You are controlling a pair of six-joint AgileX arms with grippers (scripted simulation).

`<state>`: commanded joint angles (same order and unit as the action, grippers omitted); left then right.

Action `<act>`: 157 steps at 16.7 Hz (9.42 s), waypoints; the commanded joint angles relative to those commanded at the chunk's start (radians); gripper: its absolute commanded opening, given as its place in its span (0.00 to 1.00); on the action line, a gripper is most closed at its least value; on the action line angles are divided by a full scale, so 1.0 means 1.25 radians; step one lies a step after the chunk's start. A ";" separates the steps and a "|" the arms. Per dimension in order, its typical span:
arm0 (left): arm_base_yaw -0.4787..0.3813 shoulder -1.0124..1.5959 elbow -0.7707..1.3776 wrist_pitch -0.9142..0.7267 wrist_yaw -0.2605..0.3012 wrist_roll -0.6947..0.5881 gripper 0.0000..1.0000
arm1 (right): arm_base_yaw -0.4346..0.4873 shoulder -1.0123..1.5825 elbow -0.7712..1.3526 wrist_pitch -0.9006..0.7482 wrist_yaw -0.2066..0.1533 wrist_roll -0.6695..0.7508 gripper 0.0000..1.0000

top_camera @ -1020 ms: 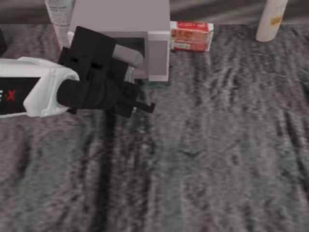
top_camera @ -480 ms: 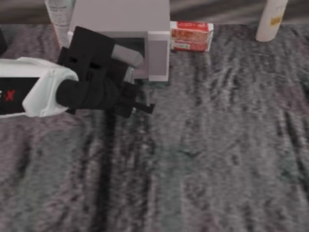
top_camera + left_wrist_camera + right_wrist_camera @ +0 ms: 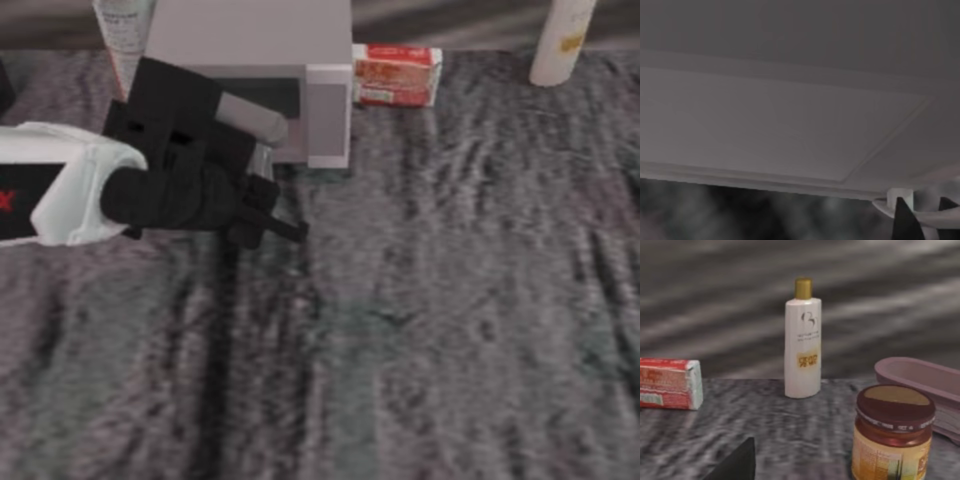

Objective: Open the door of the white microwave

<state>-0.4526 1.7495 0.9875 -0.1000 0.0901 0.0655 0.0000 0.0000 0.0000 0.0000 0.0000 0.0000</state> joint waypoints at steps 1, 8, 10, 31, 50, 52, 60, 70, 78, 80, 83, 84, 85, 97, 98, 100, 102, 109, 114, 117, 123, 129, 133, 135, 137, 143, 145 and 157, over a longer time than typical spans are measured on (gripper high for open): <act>0.000 0.000 0.000 0.000 0.000 0.000 0.00 | 0.000 0.000 0.000 0.000 0.000 0.000 1.00; 0.000 0.000 0.000 0.000 0.000 0.000 0.00 | 0.000 0.000 0.000 0.000 0.000 0.000 1.00; 0.000 0.000 0.000 0.000 0.000 0.000 0.00 | 0.000 0.000 0.000 0.000 0.000 0.000 1.00; 0.024 -0.019 -0.021 -0.004 0.046 0.053 0.00 | 0.000 0.000 0.000 0.000 0.000 0.000 1.00; 0.024 -0.019 -0.022 -0.004 0.046 0.055 0.00 | 0.000 0.000 0.000 0.000 0.000 0.000 1.00; 0.024 -0.019 -0.022 -0.004 0.046 0.055 0.00 | 0.000 0.000 0.000 0.000 0.000 0.000 1.00; 0.027 -0.023 -0.027 -0.008 0.064 0.068 0.00 | 0.000 0.000 0.000 0.000 0.000 0.000 1.00; 0.050 -0.035 -0.039 -0.014 0.094 0.113 0.00 | 0.000 0.000 0.000 0.000 0.000 0.000 1.00; 0.050 -0.035 -0.039 -0.014 0.094 0.113 0.00 | 0.000 0.000 0.000 0.000 0.000 0.000 1.00; 0.050 -0.035 -0.039 -0.014 0.094 0.113 0.00 | 0.000 0.000 0.000 0.000 0.000 0.000 1.00; 0.050 -0.035 -0.039 -0.014 0.094 0.113 0.00 | 0.000 0.000 0.000 0.000 0.000 0.000 1.00; 0.050 -0.035 -0.039 -0.014 0.094 0.113 0.00 | 0.000 0.000 0.000 0.000 0.000 0.000 1.00; 0.050 -0.035 -0.039 -0.014 0.094 0.113 0.00 | 0.000 0.000 0.000 0.000 0.000 0.000 1.00; 0.066 -0.045 -0.046 -0.023 0.127 0.150 0.00 | 0.000 0.000 0.000 0.000 0.000 0.000 1.00; 0.071 -0.047 -0.047 -0.025 0.133 0.160 0.00 | 0.000 0.000 0.000 0.000 0.000 0.000 1.00; 0.079 -0.049 -0.051 -0.030 0.143 0.175 0.00 | 0.000 0.000 0.000 0.000 0.000 0.000 1.00; 0.080 -0.049 -0.051 -0.030 0.144 0.176 0.00 | 0.000 0.000 0.000 0.000 0.000 0.000 1.00; 0.080 -0.049 -0.051 -0.030 0.144 0.176 0.00 | 0.000 0.000 0.000 0.000 0.000 0.000 1.00; 0.080 -0.049 -0.051 -0.030 0.144 0.176 0.00 | 0.000 0.000 0.000 0.000 0.000 0.000 1.00; 0.080 -0.049 -0.051 -0.030 0.144 0.176 0.00 | 0.000 0.000 0.000 0.000 0.000 0.000 1.00; 0.080 -0.049 -0.051 -0.030 0.144 0.176 0.00 | 0.000 0.000 0.000 0.000 0.000 0.000 1.00; 0.083 -0.050 -0.055 -0.037 0.160 0.190 0.00 | 0.000 0.000 0.000 0.000 0.000 0.000 1.00; 0.101 -0.057 -0.056 -0.046 0.182 0.226 0.00 | 0.000 0.000 0.000 0.000 0.000 0.000 1.00; 0.110 -0.059 -0.059 -0.052 0.192 0.242 0.00 | 0.000 0.000 0.000 0.000 0.000 0.000 1.00; 0.111 -0.059 -0.059 -0.053 0.193 0.243 0.00 | 0.000 0.000 0.000 0.000 0.000 0.000 1.00; 0.111 -0.059 -0.059 -0.053 0.193 0.243 0.00 | 0.000 0.000 0.000 0.000 0.000 0.000 1.00; 0.111 -0.059 -0.059 -0.053 0.193 0.243 0.00 | 0.000 0.000 0.000 0.000 0.000 0.000 1.00; 0.111 -0.059 -0.059 -0.053 0.193 0.243 0.00 | 0.000 0.000 0.000 0.000 0.000 0.000 1.00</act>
<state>-0.3142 1.6759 0.9141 -0.1662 0.3317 0.3699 0.0000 0.0000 0.0000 0.0000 0.0000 0.0000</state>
